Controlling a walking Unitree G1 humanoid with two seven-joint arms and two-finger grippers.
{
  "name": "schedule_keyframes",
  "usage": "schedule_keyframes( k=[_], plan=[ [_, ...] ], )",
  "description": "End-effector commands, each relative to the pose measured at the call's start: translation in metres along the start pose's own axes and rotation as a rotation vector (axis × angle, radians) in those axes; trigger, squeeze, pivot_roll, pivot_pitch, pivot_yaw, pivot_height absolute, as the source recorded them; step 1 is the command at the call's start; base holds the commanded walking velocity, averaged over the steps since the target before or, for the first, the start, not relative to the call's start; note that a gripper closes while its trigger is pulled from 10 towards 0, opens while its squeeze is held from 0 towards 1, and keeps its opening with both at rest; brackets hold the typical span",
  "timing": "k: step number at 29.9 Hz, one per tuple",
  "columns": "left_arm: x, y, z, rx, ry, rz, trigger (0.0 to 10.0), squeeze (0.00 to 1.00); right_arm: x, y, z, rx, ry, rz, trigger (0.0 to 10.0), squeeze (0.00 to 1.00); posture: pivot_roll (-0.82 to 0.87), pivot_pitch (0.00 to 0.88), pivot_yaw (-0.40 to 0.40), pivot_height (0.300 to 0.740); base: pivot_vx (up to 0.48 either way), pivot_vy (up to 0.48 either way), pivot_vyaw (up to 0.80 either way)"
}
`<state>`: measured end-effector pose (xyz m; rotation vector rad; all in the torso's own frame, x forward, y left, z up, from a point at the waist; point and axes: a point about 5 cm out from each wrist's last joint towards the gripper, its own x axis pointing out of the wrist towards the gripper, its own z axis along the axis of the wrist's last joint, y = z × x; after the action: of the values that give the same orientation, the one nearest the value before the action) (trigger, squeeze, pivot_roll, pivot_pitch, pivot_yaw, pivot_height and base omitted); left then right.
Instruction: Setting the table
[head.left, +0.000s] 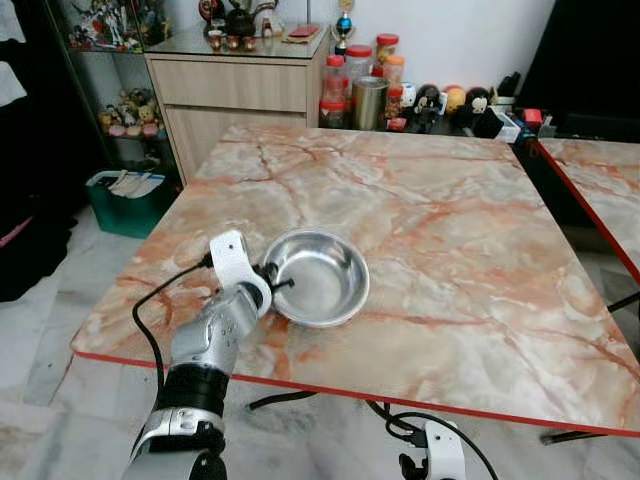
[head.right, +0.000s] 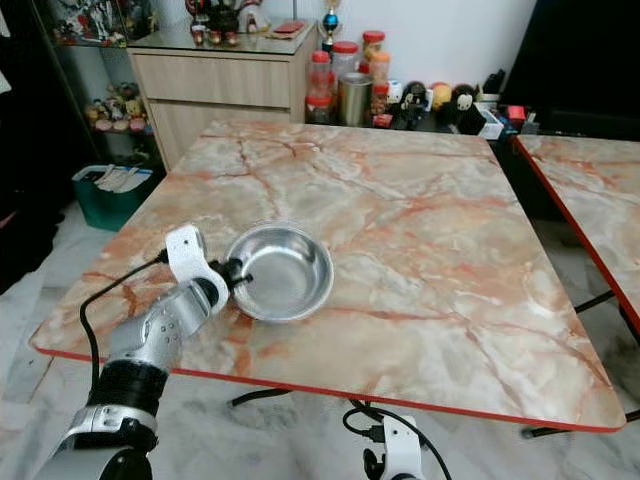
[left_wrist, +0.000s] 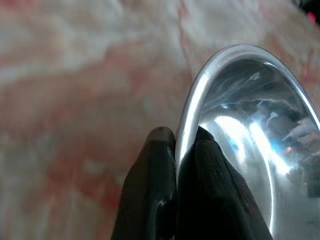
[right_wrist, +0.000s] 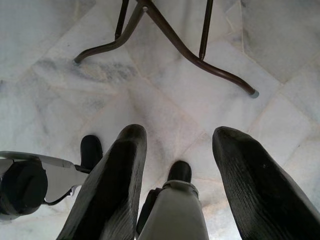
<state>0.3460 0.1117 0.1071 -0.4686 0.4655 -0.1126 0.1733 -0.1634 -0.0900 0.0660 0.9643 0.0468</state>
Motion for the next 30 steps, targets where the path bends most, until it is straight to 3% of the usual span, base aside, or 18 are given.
schedule_keyframes(
  k=[1,13,30],
  plan=[
    [-0.004,-0.012,0.008,0.004,-0.026,-0.058,10.0,0.0,0.0,-0.003,0.0,-0.006,0.003,-0.006,10.0,0.0,0.04,0.0,-0.018,0.74,0.0,0.0,0.0],
    [-0.017,-0.015,-0.005,-0.013,0.073,-0.115,10.0,0.0,0.001,0.005,0.002,-0.019,0.0,0.014,10.0,0.0,0.05,0.0,-0.001,0.74,0.0,0.0,0.0],
    [-0.01,-0.028,-0.008,0.003,0.091,-0.137,10.0,0.0,0.001,0.003,0.003,0.0,-0.007,0.002,10.0,0.0,0.03,0.0,0.001,0.74,0.0,0.0,0.0]
  ],
)
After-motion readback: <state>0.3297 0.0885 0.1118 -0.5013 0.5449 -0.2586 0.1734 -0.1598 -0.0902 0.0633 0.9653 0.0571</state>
